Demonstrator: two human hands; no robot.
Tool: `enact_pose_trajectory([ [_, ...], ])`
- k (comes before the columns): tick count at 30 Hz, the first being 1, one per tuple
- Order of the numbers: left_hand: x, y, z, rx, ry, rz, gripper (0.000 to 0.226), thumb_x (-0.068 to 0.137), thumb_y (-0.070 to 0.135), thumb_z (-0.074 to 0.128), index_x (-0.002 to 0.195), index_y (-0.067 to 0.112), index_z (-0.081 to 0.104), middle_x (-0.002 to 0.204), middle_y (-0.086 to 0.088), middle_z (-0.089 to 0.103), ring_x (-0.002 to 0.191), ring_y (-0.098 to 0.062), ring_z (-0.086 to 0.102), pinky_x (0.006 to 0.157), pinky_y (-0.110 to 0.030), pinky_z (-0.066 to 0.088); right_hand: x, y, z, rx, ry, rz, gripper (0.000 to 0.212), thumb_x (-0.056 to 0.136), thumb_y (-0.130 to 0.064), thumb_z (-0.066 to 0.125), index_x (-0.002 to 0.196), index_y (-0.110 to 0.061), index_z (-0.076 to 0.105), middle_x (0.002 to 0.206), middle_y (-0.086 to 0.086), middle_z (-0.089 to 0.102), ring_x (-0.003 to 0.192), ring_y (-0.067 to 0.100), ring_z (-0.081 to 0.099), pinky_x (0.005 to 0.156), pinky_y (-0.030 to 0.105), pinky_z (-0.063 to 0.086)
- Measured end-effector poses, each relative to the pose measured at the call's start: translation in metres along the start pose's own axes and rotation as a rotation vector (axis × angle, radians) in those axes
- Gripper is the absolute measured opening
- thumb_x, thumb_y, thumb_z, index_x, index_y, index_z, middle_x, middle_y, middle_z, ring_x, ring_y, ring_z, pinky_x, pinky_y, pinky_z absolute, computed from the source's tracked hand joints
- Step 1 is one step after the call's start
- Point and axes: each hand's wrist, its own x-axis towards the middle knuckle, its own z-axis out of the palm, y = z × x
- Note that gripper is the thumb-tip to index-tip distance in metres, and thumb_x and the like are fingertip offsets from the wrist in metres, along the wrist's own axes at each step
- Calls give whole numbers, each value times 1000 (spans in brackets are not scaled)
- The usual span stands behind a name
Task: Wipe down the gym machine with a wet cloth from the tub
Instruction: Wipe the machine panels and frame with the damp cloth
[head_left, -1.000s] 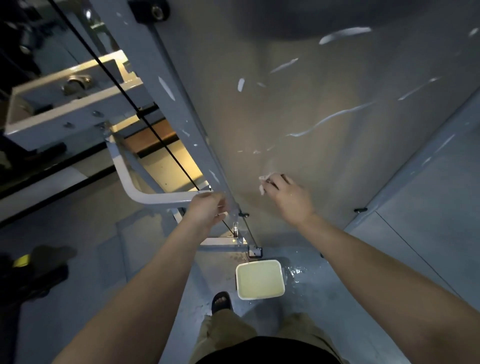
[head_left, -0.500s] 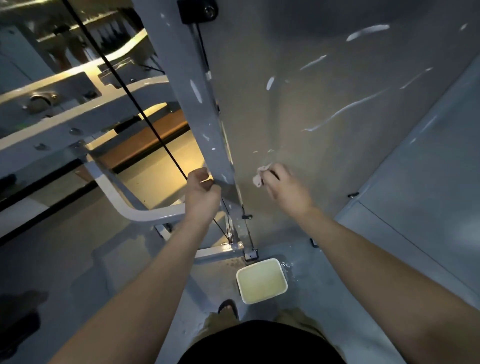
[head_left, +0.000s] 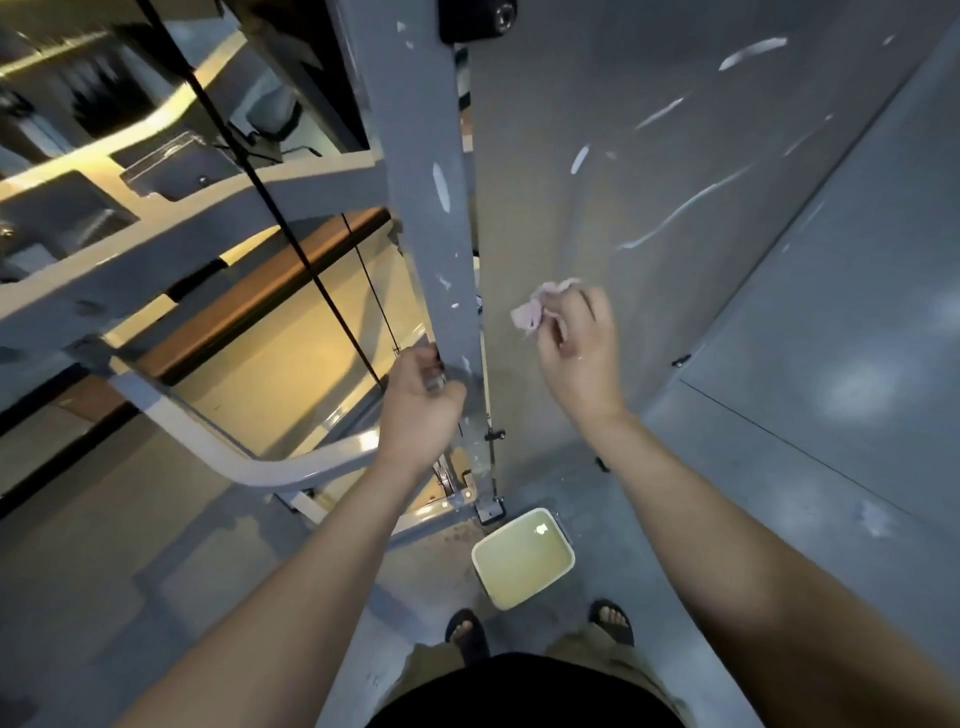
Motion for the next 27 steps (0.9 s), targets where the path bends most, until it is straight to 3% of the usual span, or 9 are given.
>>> enact_pose_trajectory([
  [2, 0, 4, -3, 27, -5, 19, 33, 92, 22, 64, 123, 27, 55, 118, 13, 63, 108, 1, 58, 85, -22, 45, -1, -9, -1, 30, 139, 32, 21, 84, 13, 53, 91, 0, 68, 107, 17, 56, 104, -2, 52, 94, 17, 46],
  [4, -2, 8, -5, 42, -7, 31, 32, 92, 20, 63, 123, 26, 56, 116, 13, 63, 104, 2, 57, 80, -16, 42, -14, -10, 10, -6, -35, -51, 20, 86, 13, 52, 90, 0, 66, 106, 18, 56, 104, -4, 52, 94, 22, 49],
  [7, -6, 12, -9, 44, -38, 44, 25, 95, 18, 61, 115, 32, 55, 111, 16, 62, 101, 3, 56, 77, -12, 38, -19, -7, 8, -158, -320, -192, 20, 89, -1, 53, 96, -7, 70, 106, 10, 59, 99, 24, 63, 82, 43, 56],
  [11, -5, 17, -17, 48, -65, 56, 23, 96, 20, 61, 113, 35, 57, 101, 27, 61, 92, 13, 54, 72, -11, 39, 10, -29, -5, -18, 42, -126, 21, 86, 13, 55, 91, -1, 69, 100, -14, 49, 97, -4, 58, 85, 24, 52],
  [13, -5, 18, -18, 56, -63, 52, 23, 95, 17, 61, 108, 35, 59, 96, 26, 62, 85, 15, 56, 66, -7, 39, 8, -31, -1, -56, 102, -111, 16, 88, 12, 52, 89, 3, 65, 98, -11, 49, 97, -10, 55, 82, 21, 50],
  [18, -8, 20, -17, 49, -80, 68, 29, 93, 13, 61, 90, 42, 55, 96, 25, 63, 83, 20, 55, 72, -8, 40, -9, -5, 3, -226, -210, -314, 24, 85, -1, 49, 90, -10, 71, 102, 5, 64, 100, 33, 63, 87, 45, 53],
  [21, -8, 20, -17, 46, -90, 63, 26, 94, 16, 62, 94, 41, 56, 97, 27, 61, 84, 21, 54, 72, -8, 39, 20, -26, -9, -65, 38, -194, 26, 84, 2, 50, 89, -18, 65, 102, -22, 55, 102, 24, 63, 85, 40, 54],
  [23, -9, 21, -14, 61, -64, 70, 27, 94, 15, 62, 91, 41, 55, 94, 26, 61, 81, 20, 55, 68, -7, 40, 30, -32, -10, -39, 178, -180, 26, 83, 4, 51, 85, -19, 63, 103, -18, 53, 103, 24, 63, 83, 36, 51],
  [27, -12, 24, -8, 87, -39, 61, 29, 94, 15, 60, 82, 40, 50, 91, 14, 62, 79, 5, 55, 73, -19, 44, -8, 10, -2, -301, -256, -337, 18, 82, 5, 59, 88, -8, 71, 99, 10, 63, 92, 36, 62, 83, 42, 54],
])
